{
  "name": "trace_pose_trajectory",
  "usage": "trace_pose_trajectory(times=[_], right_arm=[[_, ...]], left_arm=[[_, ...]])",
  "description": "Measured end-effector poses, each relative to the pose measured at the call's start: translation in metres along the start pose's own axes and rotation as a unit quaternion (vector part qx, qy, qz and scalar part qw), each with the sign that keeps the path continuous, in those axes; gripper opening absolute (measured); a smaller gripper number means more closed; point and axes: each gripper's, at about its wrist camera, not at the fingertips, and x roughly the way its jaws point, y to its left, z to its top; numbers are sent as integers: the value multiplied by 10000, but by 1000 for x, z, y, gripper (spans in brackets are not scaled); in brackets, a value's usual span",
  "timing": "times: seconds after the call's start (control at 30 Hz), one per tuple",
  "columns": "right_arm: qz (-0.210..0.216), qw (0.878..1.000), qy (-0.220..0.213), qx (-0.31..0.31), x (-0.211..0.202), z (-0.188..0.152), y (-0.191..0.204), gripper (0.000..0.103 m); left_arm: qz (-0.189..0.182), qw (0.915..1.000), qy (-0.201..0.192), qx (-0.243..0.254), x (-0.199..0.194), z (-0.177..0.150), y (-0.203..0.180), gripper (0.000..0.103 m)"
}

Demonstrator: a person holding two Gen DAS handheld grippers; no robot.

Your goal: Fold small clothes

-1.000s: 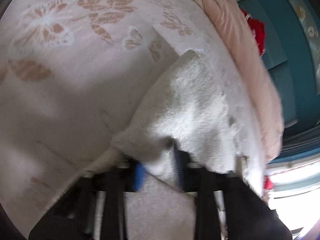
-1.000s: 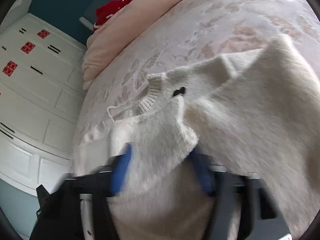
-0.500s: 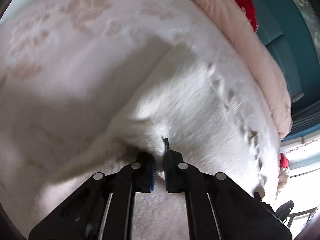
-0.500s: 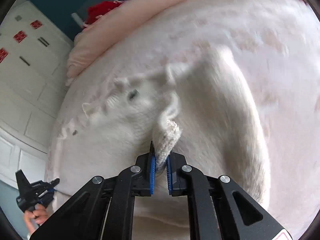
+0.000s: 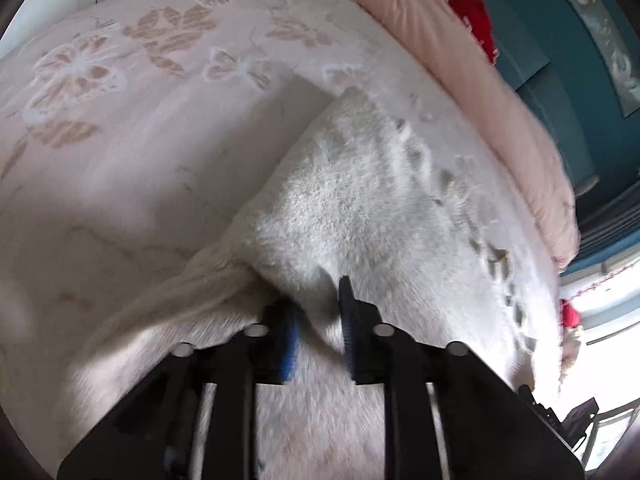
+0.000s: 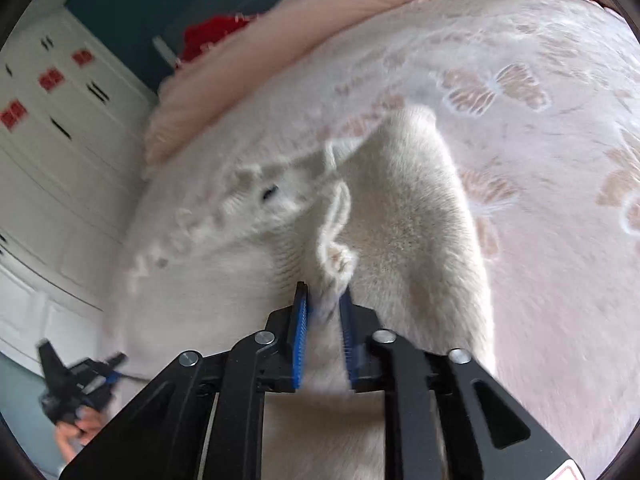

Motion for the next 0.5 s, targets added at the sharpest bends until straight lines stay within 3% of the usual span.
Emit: trace_pose_trajectory(times=[0.07, 0.1, 0.13, 0.3, 0.37, 0.4, 0.43, 0.5], right_arm=[[80, 9999, -96, -13, -13, -2, 3, 27], [95, 9999, -78, 12, -15, -4, 1, 38], [118, 9999, -34, 45, -14, -3, -3, 41], [93, 9994, 222, 266, 21, -4, 2, 42], [126, 9991, 288, 285, 33, -5, 8, 7], [145, 9992, 287, 228, 34, -3, 18, 9], [205, 9996, 94, 144, 25, 3, 26, 9], [417, 9979, -447, -206, -5, 14, 47, 8]], left_arm=[[-110, 9999, -126, 3, -16, -2, 9, 35], [-99, 9998, -172, -17, -19, -1, 11, 40], [-157, 9996, -226, -66, -22, 0, 13, 41], [-254, 9987, -141, -429, -6, 7, 9, 42], [-78, 9981, 63, -609, 10, 11, 7, 33], [-19, 9981, 17, -614, 11, 12, 5, 14], [14, 9986, -66, -523, 9, 15, 0, 10], [30, 9988, -346, -337, -1, 19, -8, 11]])
